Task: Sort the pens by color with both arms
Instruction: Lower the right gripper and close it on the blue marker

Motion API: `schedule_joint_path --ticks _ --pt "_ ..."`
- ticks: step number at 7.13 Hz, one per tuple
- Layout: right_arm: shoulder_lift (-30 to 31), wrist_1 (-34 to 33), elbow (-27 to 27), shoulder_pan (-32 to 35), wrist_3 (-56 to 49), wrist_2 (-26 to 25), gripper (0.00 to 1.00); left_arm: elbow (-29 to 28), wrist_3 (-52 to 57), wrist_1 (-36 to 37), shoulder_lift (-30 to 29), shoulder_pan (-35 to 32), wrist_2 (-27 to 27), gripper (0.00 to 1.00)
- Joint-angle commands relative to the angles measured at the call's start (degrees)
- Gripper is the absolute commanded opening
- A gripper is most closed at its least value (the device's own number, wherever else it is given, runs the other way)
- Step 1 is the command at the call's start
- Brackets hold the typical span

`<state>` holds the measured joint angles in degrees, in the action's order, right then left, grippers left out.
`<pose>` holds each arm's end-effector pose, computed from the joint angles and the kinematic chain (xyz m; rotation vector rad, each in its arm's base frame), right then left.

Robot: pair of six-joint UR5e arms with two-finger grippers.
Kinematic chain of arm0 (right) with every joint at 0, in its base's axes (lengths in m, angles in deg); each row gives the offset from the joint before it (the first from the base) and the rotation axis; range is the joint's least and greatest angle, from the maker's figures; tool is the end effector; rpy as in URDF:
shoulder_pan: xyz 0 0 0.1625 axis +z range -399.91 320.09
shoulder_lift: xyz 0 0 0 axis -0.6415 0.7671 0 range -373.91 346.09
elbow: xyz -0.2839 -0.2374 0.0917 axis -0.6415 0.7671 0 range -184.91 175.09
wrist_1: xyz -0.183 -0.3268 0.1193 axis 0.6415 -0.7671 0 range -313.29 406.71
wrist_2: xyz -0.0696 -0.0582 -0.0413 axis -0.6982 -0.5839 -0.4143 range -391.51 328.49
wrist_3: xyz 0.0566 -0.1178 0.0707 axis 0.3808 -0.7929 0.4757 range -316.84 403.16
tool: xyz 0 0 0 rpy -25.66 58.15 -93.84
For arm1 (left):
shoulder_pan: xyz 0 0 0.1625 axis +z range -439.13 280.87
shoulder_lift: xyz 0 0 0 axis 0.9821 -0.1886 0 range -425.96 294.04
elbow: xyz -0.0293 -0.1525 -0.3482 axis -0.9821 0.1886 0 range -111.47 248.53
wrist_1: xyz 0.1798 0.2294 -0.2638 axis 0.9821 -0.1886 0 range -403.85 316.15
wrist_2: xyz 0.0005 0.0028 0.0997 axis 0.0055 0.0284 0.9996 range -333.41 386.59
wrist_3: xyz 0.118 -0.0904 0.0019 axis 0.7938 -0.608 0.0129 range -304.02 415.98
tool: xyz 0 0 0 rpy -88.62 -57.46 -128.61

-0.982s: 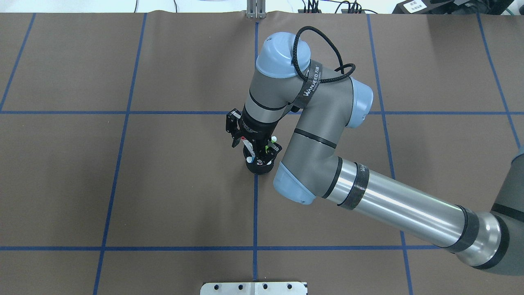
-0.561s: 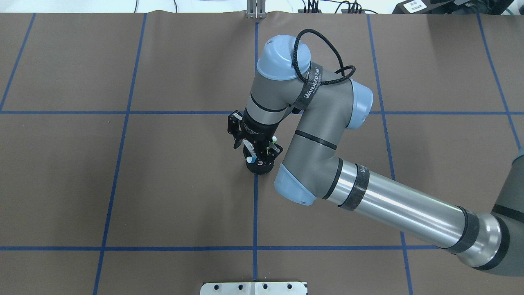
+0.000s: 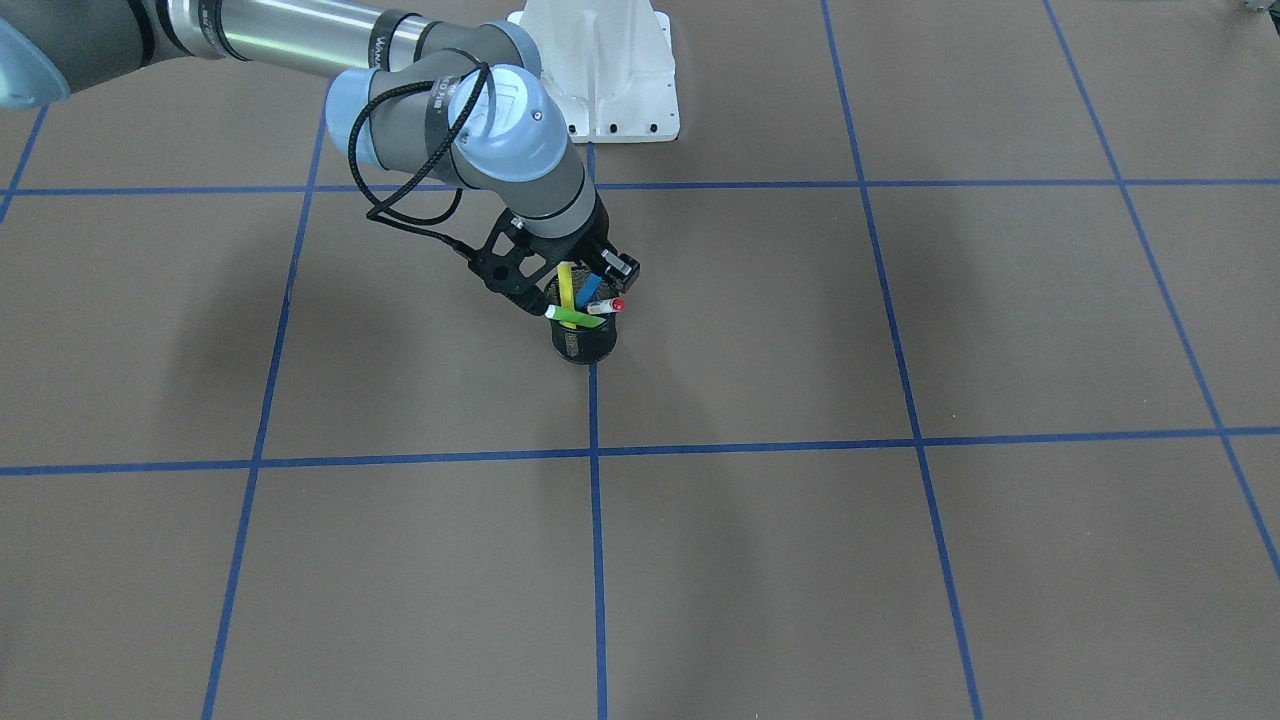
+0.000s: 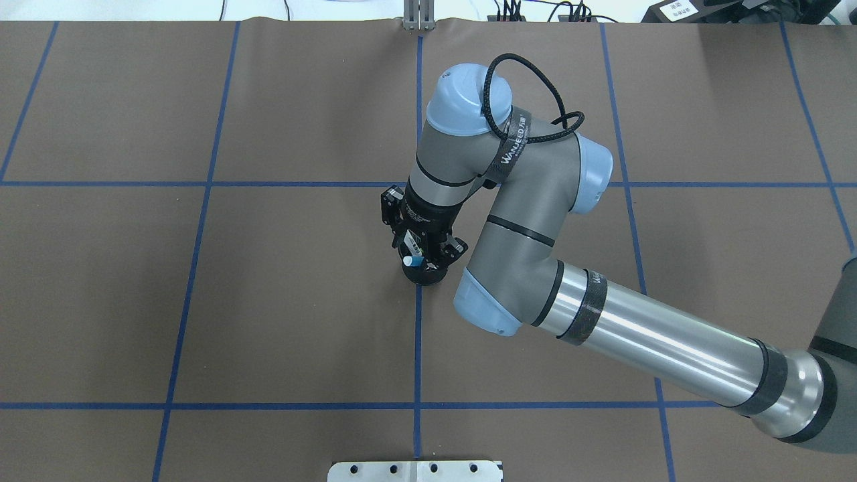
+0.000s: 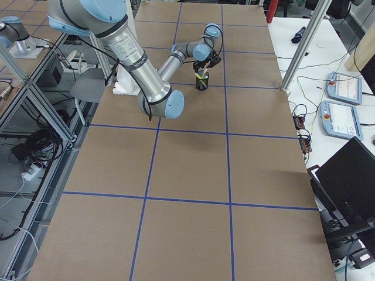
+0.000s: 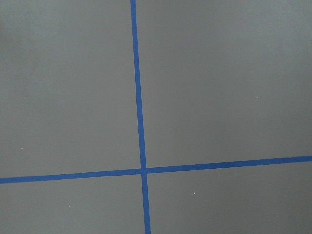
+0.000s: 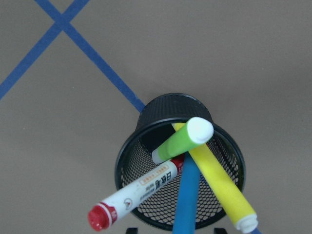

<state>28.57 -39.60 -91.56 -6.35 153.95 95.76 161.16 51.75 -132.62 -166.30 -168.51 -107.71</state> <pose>-0.5602 -0.4235 0.1678 -0.5253 -0.8794 0.5946 -0.0235 -0.5484 0.5385 0.1618 0.7778 0.0194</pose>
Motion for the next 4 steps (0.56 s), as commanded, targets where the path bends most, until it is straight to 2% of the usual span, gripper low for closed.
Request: schedule_joint_path --ticks 1,4 --pt "0.15 0.00 0.08 -0.16 -0.23 -0.10 0.58 0.18 -0.07 0.08 -0.03 0.00 0.00 1.00" --pt "-0.29 0.09 0.08 -1.03 -0.14 -0.62 0.55 0.18 -0.07 0.09 0.06 0.00 0.00 1.00"
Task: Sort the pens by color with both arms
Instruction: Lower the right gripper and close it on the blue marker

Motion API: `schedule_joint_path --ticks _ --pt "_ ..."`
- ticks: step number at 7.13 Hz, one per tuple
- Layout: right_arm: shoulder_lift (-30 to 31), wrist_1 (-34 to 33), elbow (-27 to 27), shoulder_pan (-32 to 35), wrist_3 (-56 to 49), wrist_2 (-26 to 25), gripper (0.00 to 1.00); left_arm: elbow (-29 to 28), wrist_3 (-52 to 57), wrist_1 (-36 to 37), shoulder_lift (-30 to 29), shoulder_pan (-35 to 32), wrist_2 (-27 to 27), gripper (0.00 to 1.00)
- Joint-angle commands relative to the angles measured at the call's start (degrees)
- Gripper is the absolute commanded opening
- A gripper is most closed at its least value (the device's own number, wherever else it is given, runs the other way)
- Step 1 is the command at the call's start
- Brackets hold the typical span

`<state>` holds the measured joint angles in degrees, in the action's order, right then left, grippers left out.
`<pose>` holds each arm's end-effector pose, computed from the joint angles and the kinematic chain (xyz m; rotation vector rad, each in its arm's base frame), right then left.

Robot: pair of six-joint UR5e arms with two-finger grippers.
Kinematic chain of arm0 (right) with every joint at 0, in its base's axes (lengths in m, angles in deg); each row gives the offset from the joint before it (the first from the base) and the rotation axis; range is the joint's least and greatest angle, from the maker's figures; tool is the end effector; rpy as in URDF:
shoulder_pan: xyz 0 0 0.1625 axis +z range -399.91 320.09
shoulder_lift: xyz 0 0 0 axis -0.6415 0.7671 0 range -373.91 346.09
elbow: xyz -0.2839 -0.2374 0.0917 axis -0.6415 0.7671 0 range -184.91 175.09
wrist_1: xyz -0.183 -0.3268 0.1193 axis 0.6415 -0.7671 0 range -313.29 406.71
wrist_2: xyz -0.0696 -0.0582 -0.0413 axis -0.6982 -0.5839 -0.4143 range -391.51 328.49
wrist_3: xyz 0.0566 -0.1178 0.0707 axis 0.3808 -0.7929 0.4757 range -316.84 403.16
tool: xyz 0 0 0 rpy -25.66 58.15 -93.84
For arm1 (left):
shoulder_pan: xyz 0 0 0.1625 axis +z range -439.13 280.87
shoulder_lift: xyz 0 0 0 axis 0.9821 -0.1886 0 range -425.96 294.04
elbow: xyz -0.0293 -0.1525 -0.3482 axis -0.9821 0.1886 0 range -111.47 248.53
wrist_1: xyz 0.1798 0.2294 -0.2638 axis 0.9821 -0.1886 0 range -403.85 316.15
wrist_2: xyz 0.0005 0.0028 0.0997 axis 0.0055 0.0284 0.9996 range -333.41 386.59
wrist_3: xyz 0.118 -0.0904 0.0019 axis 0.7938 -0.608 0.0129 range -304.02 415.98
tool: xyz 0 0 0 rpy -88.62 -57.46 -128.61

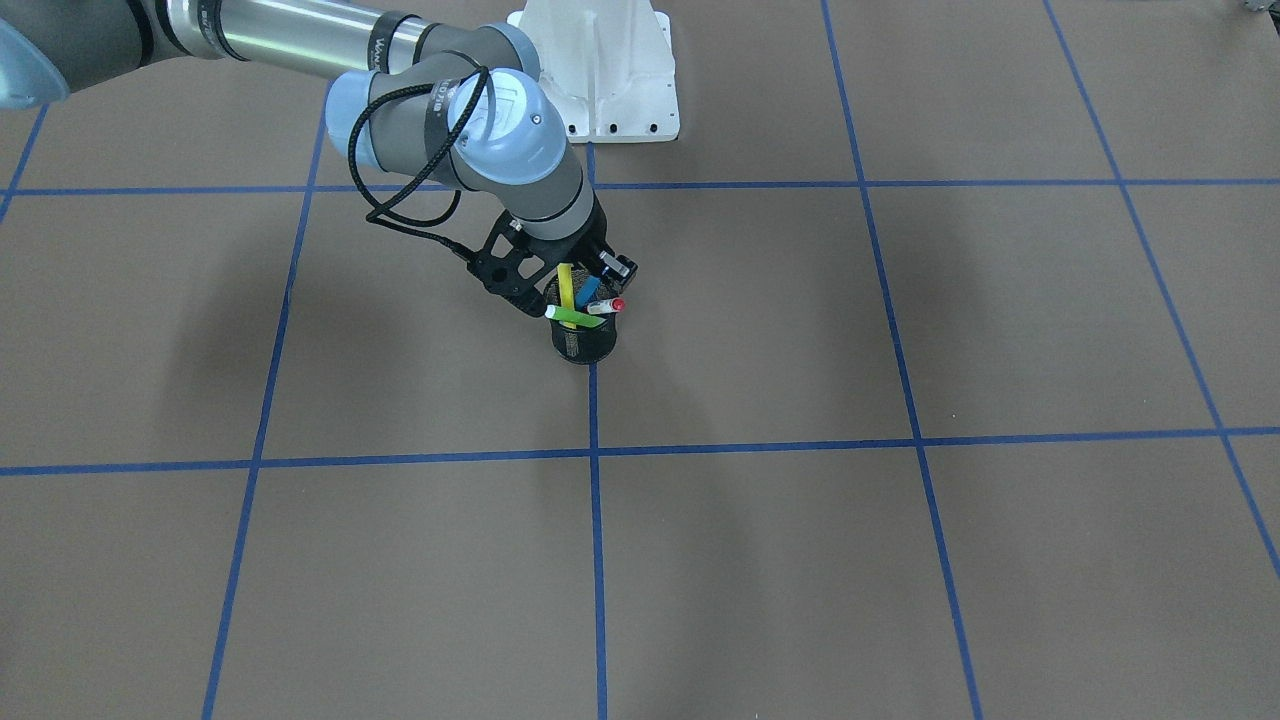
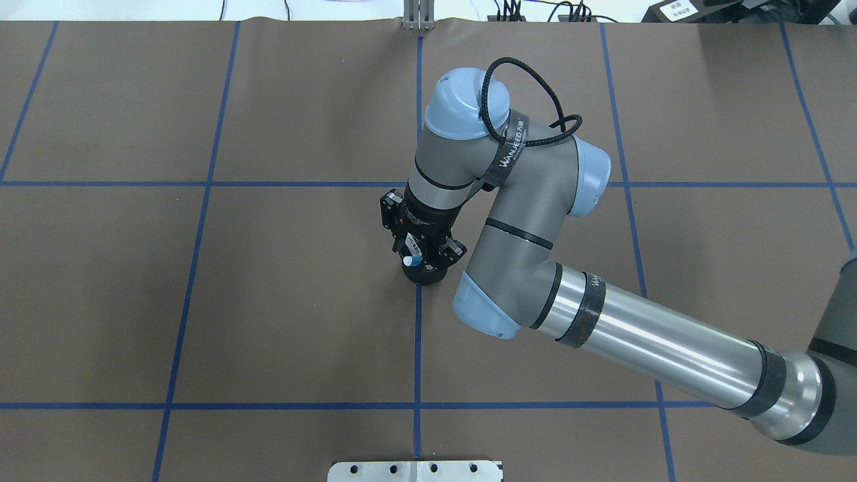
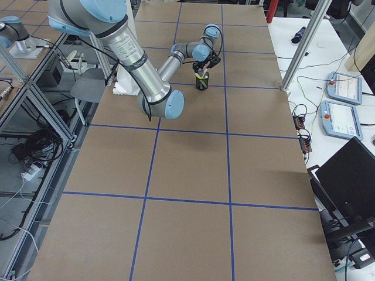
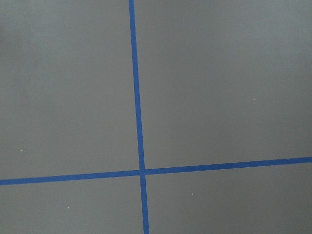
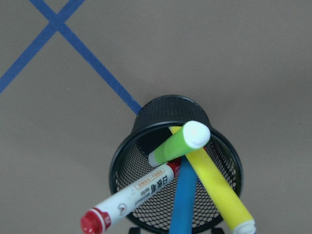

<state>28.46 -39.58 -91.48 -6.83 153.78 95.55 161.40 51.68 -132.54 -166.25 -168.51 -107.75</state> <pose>-0.5640 -0.4195 0.1672 -0.5237 -0.8784 0.5857 -0.0234 -0.5479 0.5371 0.1631 0.7786 0.0191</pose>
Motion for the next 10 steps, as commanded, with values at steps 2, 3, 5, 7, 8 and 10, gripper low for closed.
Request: schedule_joint_path --ticks 2,3,5,7,8,10 --pt "-0.54 -0.02 -0.08 -0.56 0.12 -0.41 0.53 0.12 0.00 0.00 0.01 0.00 -0.05 1.00" --pt "-0.28 0.07 -0.09 -0.56 0.03 -0.41 0.53 -0.05 0.00 0.00 0.01 0.00 -0.05 1.00" --pt "0.08 -0.02 -0.09 -0.56 -0.14 -0.50 0.53 0.47 -0.87 0.09 0.01 0.00 -0.05 1.00" --pt "0.08 -0.02 -0.09 -0.47 -0.76 -1.03 0.49 0.91 -1.06 0.09 0.01 0.00 -0.05 1.00" --pt "0.08 -0.02 -0.09 -0.47 -0.59 -0.94 0.22 0.91 -1.06 0.18 0.01 0.00 -0.05 1.00" --pt "-0.10 0.24 -0.26 0.40 -0.76 -0.77 0.00 1.00 -1.06 0.18 0.01 0.00 -0.14 1.00"
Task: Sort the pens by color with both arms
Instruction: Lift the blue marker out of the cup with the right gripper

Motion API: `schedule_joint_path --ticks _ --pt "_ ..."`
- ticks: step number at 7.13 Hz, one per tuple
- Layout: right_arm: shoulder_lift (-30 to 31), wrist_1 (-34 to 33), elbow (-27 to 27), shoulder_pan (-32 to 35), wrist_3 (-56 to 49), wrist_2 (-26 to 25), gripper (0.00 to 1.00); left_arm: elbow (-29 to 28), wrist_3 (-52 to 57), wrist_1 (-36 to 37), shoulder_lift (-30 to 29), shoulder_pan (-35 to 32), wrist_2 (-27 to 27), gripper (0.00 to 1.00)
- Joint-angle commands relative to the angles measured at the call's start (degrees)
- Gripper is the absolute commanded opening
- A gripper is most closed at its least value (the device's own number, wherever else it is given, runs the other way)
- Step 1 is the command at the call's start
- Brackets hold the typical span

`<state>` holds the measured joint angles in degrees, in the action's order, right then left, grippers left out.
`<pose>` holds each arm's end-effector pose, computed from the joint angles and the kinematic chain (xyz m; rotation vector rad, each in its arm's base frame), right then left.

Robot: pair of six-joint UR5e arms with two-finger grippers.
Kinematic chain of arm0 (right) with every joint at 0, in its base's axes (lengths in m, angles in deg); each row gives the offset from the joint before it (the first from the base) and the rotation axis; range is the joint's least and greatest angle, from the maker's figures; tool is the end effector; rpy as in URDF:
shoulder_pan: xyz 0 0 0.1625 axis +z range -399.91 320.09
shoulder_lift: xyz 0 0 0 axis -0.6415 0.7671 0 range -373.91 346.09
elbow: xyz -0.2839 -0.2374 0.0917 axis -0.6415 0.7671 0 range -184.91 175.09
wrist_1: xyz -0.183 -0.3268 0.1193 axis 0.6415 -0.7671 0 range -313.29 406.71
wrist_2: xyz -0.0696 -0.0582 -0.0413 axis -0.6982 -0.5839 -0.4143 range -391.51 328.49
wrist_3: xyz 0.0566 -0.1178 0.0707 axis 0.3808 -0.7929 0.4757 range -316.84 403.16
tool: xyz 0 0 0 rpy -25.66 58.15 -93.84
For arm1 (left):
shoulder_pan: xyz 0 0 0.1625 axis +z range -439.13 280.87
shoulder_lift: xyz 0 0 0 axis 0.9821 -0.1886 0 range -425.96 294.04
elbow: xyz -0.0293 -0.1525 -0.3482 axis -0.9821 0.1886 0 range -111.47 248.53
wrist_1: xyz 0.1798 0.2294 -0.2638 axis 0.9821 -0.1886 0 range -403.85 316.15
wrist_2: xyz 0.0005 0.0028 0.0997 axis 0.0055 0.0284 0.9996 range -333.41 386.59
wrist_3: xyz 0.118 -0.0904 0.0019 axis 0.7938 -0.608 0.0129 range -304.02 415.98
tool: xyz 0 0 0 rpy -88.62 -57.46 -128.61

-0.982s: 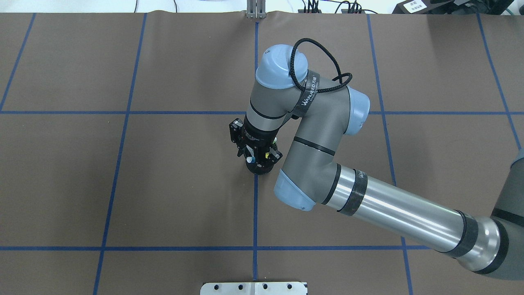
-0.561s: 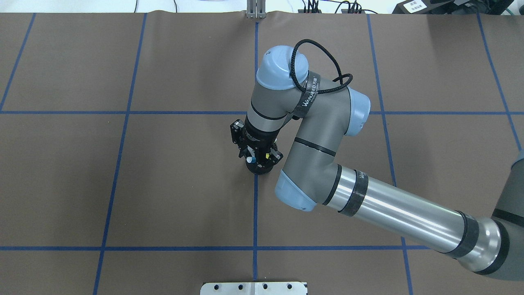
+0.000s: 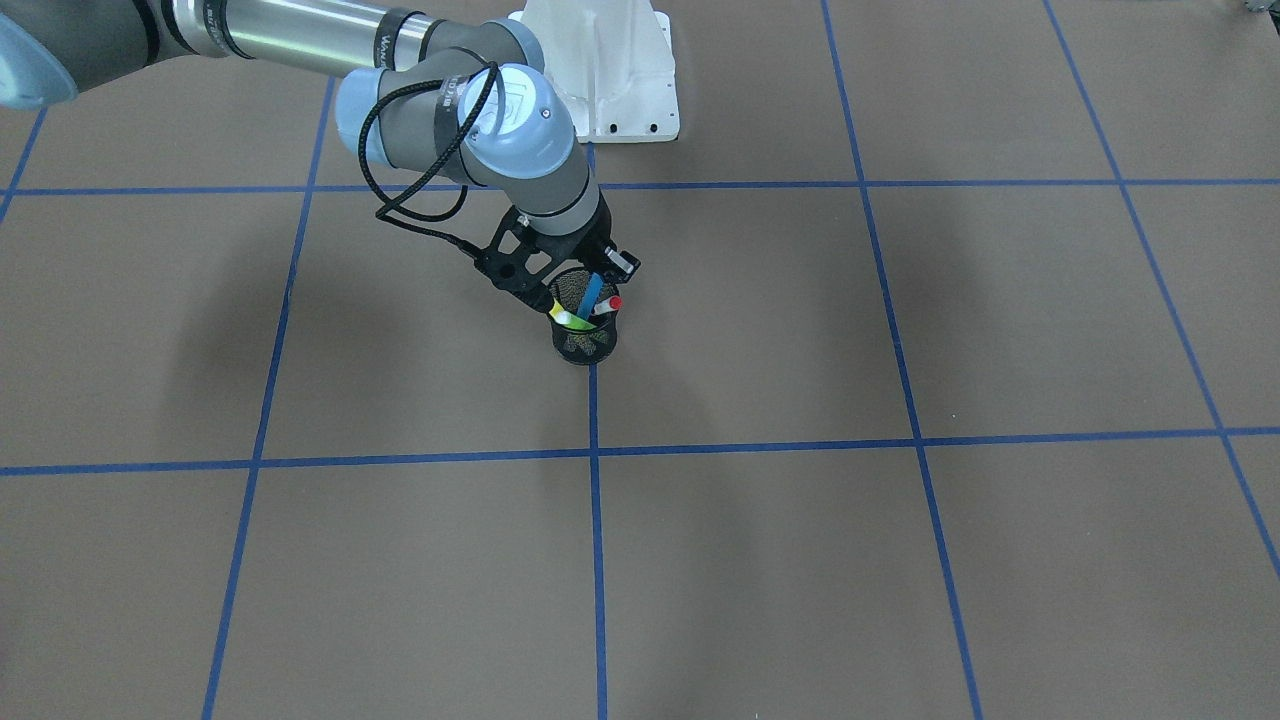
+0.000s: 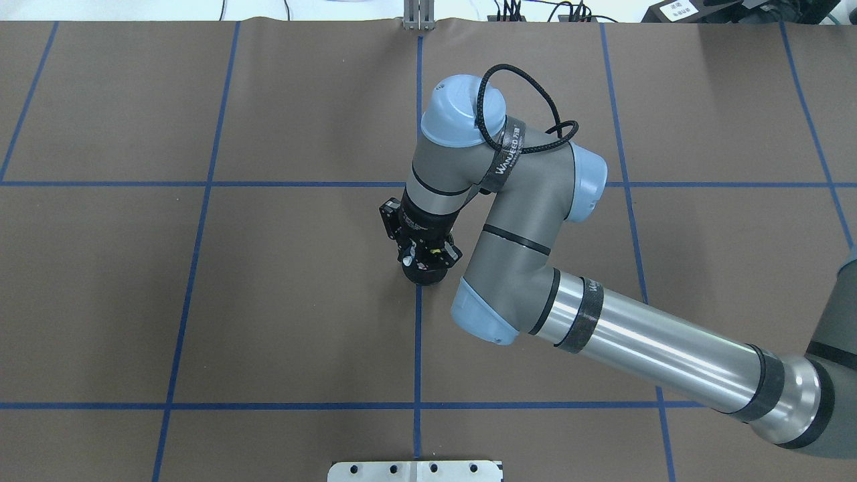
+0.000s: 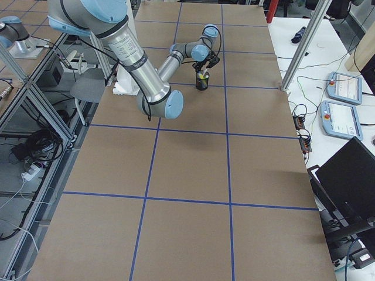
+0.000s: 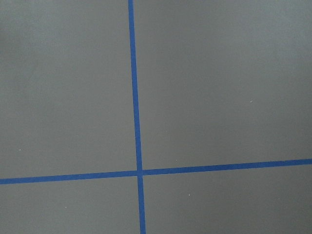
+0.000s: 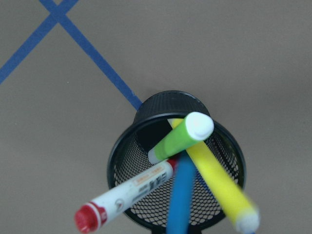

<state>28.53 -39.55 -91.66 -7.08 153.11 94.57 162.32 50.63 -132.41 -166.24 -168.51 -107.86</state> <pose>-0.5650 -0.4189 0.1676 -0.5035 -0.8822 0.5784 -0.0232 -0.5476 0.5296 0.1687 0.7822 0.0072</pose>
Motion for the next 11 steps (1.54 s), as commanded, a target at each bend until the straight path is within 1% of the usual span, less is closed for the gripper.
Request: schedule_joint_path --ticks 1,3,6,7,8,9,10,11 --pt "-0.34 -0.14 -1.74 1.44 0.43 1.43 0.00 0.34 -0.09 0.31 0.00 0.00 -0.03 1.00" --pt "0.01 -1.02 -5.43 3.37 0.88 5.12 0.00 0.34 -0.09 0.58 -0.35 0.00 -0.03 1.00" --pt "-0.52 -12.50 -17.98 4.08 1.23 5.58 0.00 0.43 -0.09 0.67 -0.27 0.00 -0.46 1.00" --pt "-1.13 -12.54 -18.36 4.87 0.71 5.23 0.00 0.43 -0.27 0.58 -0.26 0.00 -2.56 1.00" --pt "-2.53 -12.54 -17.93 5.57 0.27 3.48 0.00 0.43 -0.27 0.66 -0.26 0.00 -2.58 1.00" --pt "-2.89 -12.45 -17.93 6.02 -3.74 -0.62 0.00 0.26 -1.05 0.49 -0.35 0.09 -2.66 1.00" --pt "-2.89 -12.45 -17.23 7.24 -12.57 -4.14 0.00 0.51 -2.89 0.05 -0.35 0.09 -2.66 1.00" --pt "-2.98 -12.28 -15.05 9.69 -21.70 -5.05 0.00 0.69 -4.12 0.05 -0.44 0.09 -3.53 1.00"
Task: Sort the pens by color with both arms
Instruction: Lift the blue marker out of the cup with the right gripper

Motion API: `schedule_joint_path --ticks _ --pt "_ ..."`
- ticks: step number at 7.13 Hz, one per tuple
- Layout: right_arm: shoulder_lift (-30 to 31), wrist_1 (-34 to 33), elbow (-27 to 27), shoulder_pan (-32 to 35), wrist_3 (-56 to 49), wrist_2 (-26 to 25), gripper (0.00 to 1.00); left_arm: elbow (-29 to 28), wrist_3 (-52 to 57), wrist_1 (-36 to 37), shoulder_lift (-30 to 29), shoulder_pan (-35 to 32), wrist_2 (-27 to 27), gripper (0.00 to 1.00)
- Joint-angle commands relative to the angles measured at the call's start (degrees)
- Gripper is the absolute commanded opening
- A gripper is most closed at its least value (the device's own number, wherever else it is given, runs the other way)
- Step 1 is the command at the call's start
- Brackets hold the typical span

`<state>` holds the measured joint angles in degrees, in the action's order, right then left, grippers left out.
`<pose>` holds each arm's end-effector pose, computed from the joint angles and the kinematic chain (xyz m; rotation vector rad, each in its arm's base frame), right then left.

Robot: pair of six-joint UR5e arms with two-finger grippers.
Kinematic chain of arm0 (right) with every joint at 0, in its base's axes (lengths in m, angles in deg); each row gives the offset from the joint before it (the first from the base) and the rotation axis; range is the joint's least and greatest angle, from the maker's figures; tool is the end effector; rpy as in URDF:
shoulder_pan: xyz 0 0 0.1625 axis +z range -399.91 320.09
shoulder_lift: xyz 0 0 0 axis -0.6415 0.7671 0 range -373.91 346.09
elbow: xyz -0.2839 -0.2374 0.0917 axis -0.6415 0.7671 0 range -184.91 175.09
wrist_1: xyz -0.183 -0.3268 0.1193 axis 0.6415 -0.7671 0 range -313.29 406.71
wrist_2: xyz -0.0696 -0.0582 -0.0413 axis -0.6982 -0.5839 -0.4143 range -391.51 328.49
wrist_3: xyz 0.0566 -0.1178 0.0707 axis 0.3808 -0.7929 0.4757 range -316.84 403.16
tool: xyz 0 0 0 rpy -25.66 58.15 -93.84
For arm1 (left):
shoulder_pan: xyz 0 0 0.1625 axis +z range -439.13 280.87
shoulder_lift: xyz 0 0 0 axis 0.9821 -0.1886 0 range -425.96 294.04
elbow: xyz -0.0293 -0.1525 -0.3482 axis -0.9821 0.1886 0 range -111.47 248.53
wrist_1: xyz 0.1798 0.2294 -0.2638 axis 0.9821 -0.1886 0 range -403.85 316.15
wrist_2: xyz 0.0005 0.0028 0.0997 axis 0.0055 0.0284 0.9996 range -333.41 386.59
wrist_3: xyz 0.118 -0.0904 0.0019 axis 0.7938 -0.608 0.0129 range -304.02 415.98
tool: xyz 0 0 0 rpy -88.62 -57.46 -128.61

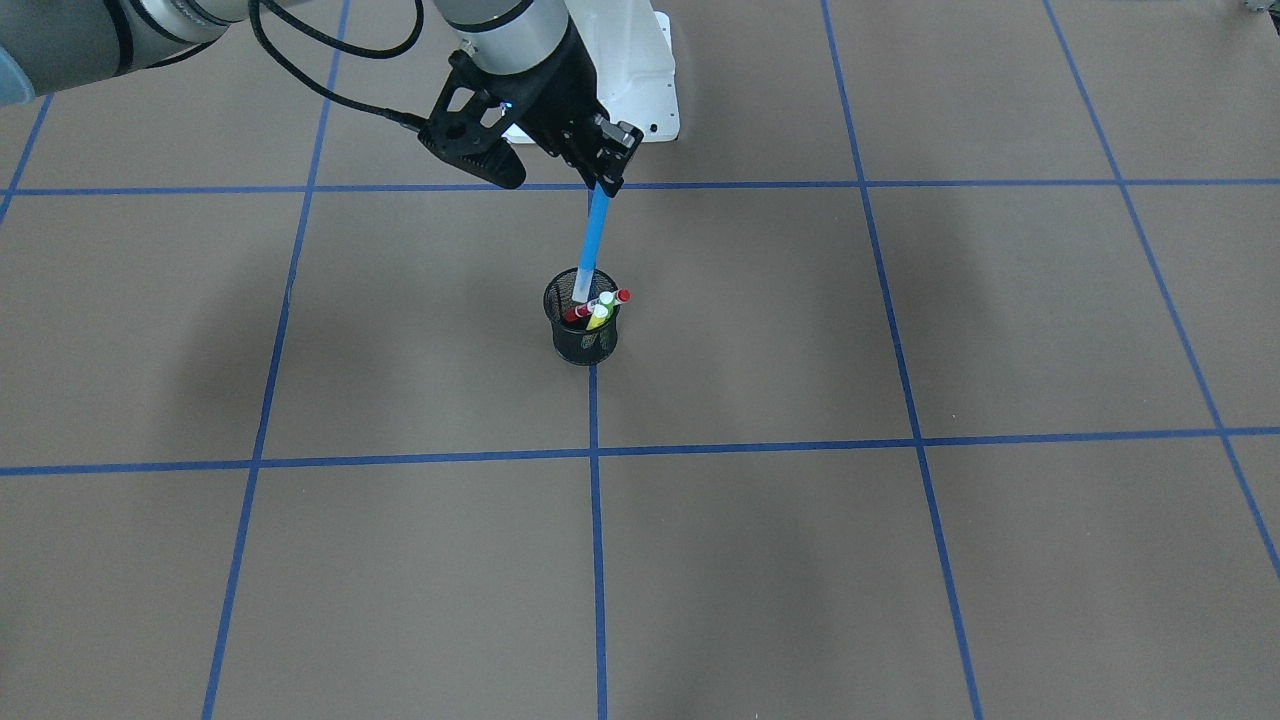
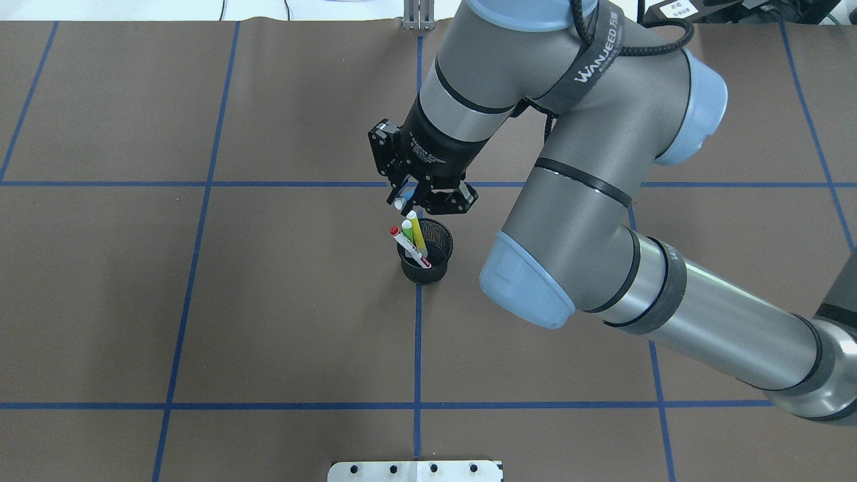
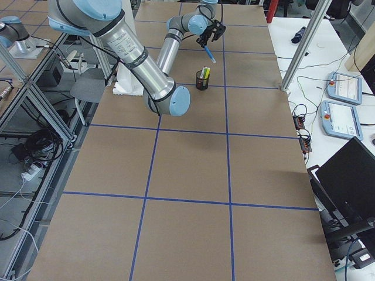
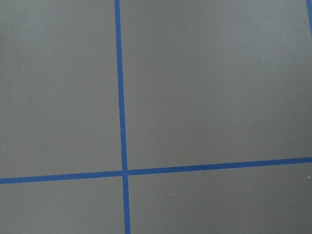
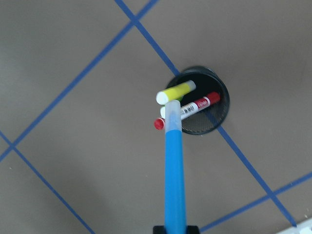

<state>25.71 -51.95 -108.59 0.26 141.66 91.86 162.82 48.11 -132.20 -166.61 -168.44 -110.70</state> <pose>-0.4361 -0.4355 0.0615 -0.2614 -1.0569 0.4838 -0.0174 -0.5483 0.5171 0.1566 0.8353 -0.0221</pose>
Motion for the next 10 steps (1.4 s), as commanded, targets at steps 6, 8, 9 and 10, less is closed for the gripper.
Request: schedule_joint_path --ticks 6,8,9,10 --pt "-1.04 24.62 29.83 5.45 -37.19 -28.14 0.00 0.02 -5.82 -0.34 -1.65 2.37 -0.70 1.00" --pt "-0.95 38.12 40.00 2.48 -39.18 -36.55 0.00 -0.68 -6.01 -0.25 -2.26 3.17 -0.70 1.00" --pt "-0.95 39.31 41.44 0.80 -39.27 -39.23 0.00 -1.38 -6.01 -0.25 -2.36 3.78 -0.70 1.00" --pt "-0.87 41.24 42.42 -1.39 -39.18 -41.95 0.00 -1.64 -5.92 -0.25 -2.36 3.79 -0.70 1.00"
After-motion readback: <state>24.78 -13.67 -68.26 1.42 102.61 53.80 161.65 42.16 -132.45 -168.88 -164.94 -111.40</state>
